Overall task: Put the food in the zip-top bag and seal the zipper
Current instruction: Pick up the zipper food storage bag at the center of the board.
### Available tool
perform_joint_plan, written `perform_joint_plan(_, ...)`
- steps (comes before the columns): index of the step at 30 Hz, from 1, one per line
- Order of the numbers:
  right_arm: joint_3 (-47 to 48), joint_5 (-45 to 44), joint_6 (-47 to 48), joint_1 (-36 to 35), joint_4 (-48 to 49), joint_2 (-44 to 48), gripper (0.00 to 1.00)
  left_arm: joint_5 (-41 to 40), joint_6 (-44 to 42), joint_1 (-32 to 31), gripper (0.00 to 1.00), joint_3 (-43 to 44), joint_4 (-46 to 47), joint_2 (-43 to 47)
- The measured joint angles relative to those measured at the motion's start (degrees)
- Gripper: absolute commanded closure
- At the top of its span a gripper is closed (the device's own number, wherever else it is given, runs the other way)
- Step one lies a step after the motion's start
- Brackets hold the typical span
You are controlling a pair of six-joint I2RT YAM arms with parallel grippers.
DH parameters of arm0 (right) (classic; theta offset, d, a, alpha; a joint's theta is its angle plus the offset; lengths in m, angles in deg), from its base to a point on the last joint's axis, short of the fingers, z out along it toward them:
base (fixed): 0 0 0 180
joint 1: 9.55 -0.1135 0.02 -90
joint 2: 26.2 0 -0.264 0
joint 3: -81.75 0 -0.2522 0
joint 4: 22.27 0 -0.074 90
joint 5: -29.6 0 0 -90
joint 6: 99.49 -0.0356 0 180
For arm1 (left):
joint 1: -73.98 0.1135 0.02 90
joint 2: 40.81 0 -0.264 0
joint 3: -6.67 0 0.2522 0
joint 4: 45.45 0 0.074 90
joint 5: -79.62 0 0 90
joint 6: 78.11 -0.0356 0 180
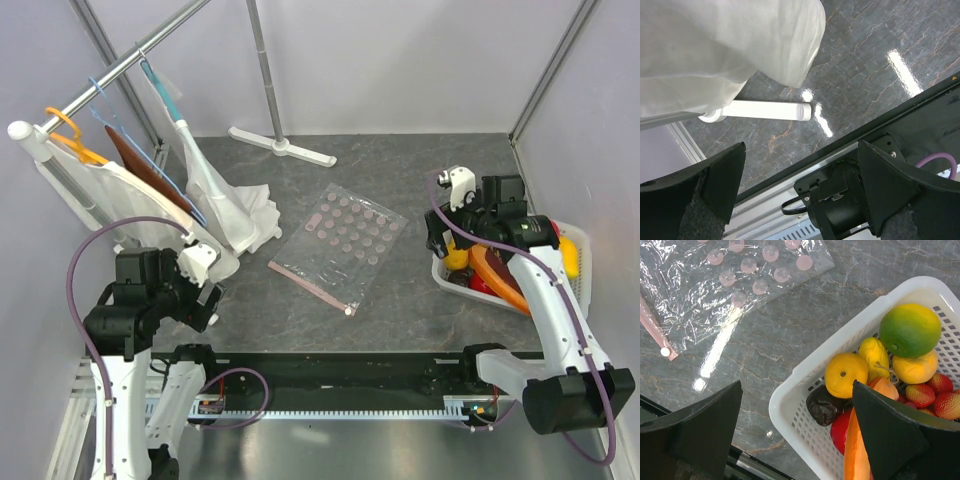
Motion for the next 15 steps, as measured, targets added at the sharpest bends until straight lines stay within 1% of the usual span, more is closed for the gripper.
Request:
perform_joint_plan(4, 1.0, -0.4, -0.1, -1.4, 0.5, -2.6, 0.02, 0.7, 0.2, 0.0, 0.0, 1.0, 0.0, -1.1)
perform_joint_plan(10, 3.3, -2.2, -0.3, -6.1, 2.1, -7.5, 0.02, 3.2, -0.1, 0.0, 0.0, 1.1, 0.0, -0.4)
perform_joint_plan(15, 7.4, -4.4, -1.6, -10.0, 4.9, -13.3, 0.02, 7.0, -3.5, 0.0, 0.0, 1.1, 0.0, -0.5)
